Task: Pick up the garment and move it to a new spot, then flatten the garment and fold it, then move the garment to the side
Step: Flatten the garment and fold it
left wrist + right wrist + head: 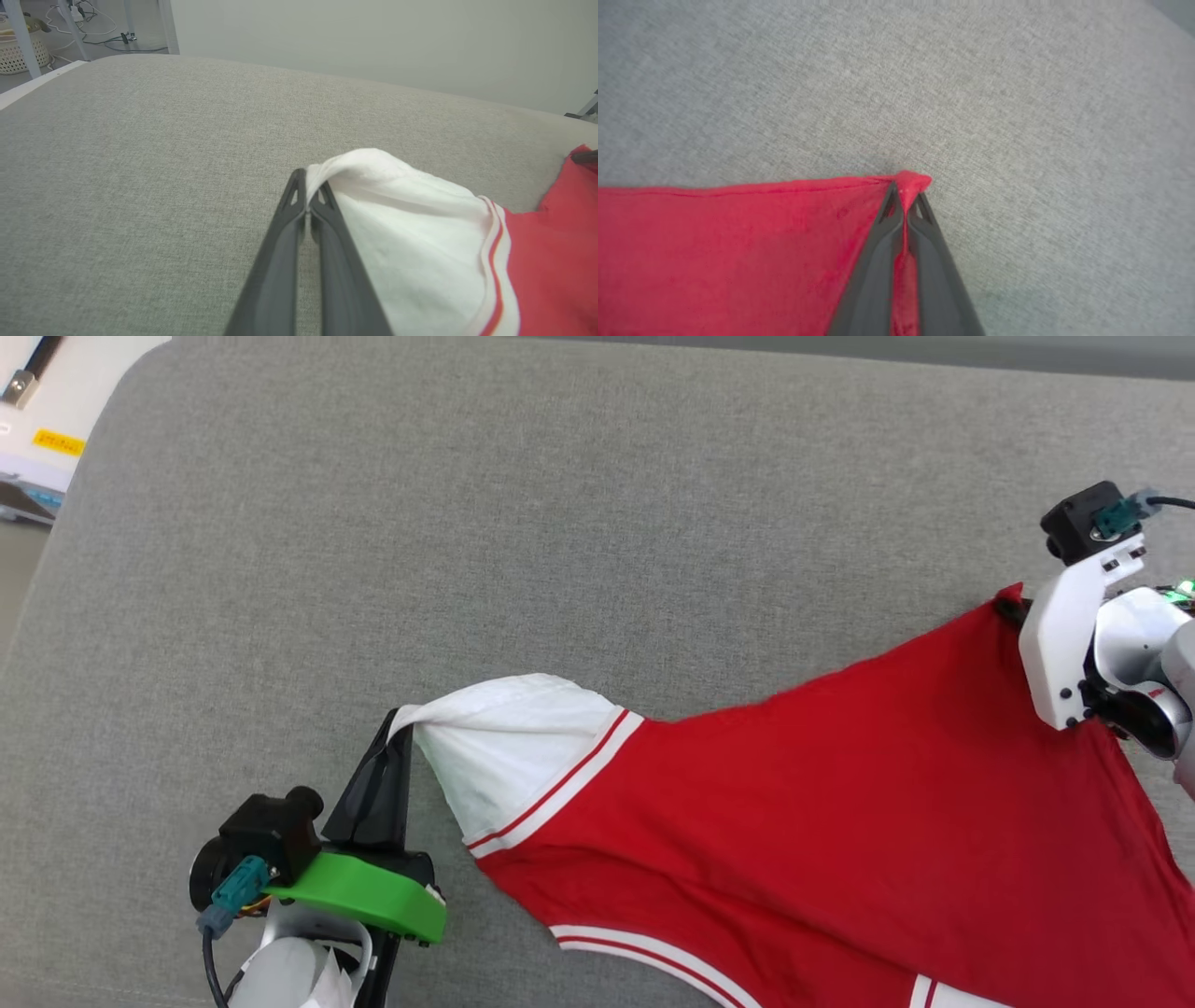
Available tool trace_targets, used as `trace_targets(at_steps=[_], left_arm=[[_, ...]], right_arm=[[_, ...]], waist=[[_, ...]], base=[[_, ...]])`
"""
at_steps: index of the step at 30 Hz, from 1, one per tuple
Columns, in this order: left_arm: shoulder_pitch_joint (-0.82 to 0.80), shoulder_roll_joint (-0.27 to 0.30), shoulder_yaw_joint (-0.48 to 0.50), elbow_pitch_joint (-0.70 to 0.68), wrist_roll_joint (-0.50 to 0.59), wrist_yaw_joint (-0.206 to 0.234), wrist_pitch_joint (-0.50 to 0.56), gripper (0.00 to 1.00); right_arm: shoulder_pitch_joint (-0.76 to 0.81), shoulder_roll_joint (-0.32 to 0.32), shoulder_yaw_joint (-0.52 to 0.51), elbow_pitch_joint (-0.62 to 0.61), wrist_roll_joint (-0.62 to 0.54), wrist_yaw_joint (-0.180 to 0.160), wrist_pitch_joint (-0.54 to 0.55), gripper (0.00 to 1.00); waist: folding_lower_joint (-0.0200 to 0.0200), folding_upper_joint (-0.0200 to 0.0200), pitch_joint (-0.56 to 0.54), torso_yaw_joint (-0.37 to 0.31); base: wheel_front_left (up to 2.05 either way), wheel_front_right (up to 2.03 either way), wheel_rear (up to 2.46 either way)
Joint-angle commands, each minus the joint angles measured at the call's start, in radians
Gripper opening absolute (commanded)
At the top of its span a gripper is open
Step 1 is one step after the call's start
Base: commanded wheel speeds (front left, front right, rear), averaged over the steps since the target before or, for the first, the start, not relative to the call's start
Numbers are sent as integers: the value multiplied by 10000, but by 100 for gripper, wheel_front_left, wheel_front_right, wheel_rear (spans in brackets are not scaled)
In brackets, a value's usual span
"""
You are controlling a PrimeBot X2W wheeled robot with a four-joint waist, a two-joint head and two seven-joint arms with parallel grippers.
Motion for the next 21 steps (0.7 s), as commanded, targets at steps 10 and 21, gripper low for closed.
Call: trace_targets(at_steps=[10,21], left_arm=[[-128,574,346,-755,235,-37,-24,0],[-2259,1454,348,-2155,562,-61,847,0]], right_arm=[[333,-964,-93,-1306,210,-13,-2498,0],[441,-1259,-1584,-3045,-271,-13,-3506,0]], waist=[[0,0,-1246,-593],[0,0,-1673,-1034]], base=[[0,0,0],[0,0,0]])
